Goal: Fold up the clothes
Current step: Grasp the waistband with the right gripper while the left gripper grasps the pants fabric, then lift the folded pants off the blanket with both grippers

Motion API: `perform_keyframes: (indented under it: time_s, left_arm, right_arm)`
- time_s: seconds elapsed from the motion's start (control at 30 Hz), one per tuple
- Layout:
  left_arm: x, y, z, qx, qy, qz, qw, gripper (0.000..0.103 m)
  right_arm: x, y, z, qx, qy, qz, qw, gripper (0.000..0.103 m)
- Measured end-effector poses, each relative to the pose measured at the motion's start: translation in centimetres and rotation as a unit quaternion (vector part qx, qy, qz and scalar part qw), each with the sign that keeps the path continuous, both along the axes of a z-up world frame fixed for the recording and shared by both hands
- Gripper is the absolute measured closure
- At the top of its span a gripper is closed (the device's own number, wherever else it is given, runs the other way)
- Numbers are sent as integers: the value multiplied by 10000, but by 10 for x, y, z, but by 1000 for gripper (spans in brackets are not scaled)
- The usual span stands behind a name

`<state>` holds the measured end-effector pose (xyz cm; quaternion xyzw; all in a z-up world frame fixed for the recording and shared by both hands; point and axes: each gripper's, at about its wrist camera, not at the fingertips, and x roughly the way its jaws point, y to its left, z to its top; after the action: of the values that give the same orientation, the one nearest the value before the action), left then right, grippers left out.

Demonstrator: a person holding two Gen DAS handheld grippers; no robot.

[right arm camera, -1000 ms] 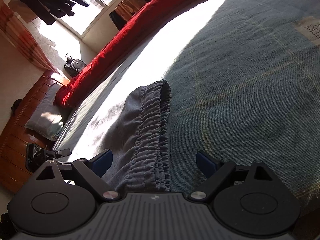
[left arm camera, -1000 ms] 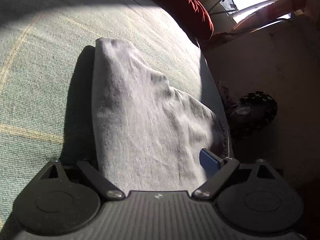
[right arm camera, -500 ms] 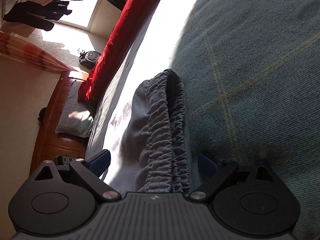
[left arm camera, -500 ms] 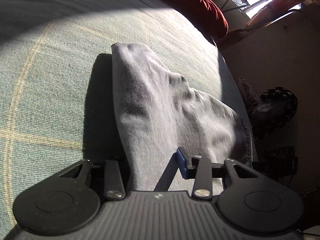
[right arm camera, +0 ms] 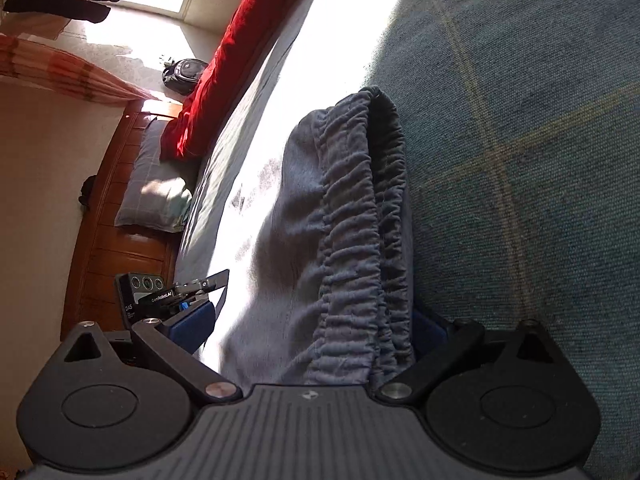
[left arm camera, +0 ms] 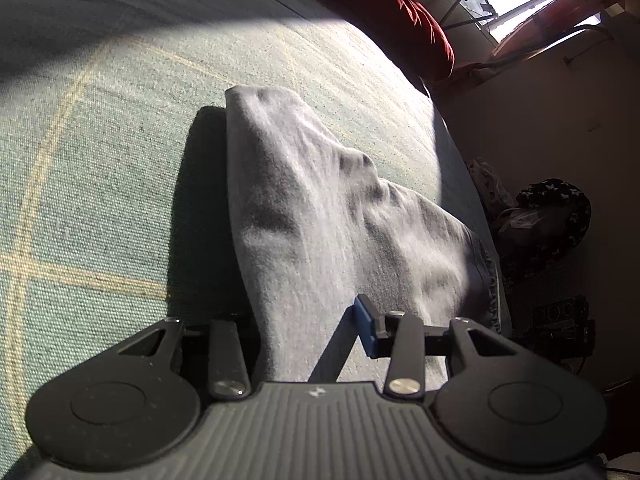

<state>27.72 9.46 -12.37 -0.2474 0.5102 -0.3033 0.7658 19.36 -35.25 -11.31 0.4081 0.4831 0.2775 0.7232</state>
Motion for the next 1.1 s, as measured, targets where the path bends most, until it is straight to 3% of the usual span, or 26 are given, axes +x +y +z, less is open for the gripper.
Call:
perform_keyframes:
  time_s: [0.3, 0.37, 0.43, 0.5, 0.53, 0.63, 0.77, 0.83, 1.1]
  left_arm:
    - [-10, 16, -5, -120, 28, 37, 9999, 60]
    - [-12, 19, -5, -171, 32, 31, 9998, 60]
    - [-13, 22, -5, -233, 43, 27, 9997, 60]
    - [-18, 26, -2, -312, 42, 27, 9995, 60]
    - [-20, 27, 0, -350, 38, 22, 9994, 56]
    - [-20, 24, 1, -364, -15, -72, 9993, 48]
    - [-12, 20, -5, -408, 50, -80, 9991, 48]
    - [-9, 22, -7, -508, 147, -37, 9986, 48]
    - [-10, 6, 2, -35, 67, 184, 9998, 71]
  right_arm:
    - [43, 16, -3, 231, -94, -110, 9996, 0]
    - [38, 17, -2, 101, -315, -6, 9995, 5]
    - [29, 9, -8, 88, -502, -72, 9987, 22]
    - [27, -3, -17, 256, -455, -218, 9984, 35]
    - [28, -7, -21, 338, -385, -259, 9984, 42]
    - [33, -10, -26, 395, -300, -232, 9985, 47]
    - [36, -8, -27, 310, -394, -55, 9987, 49]
    - [34, -11, -30, 319, -435, -64, 9985, 57]
    - [30, -10, -27, 95, -449, -169, 9988, 62]
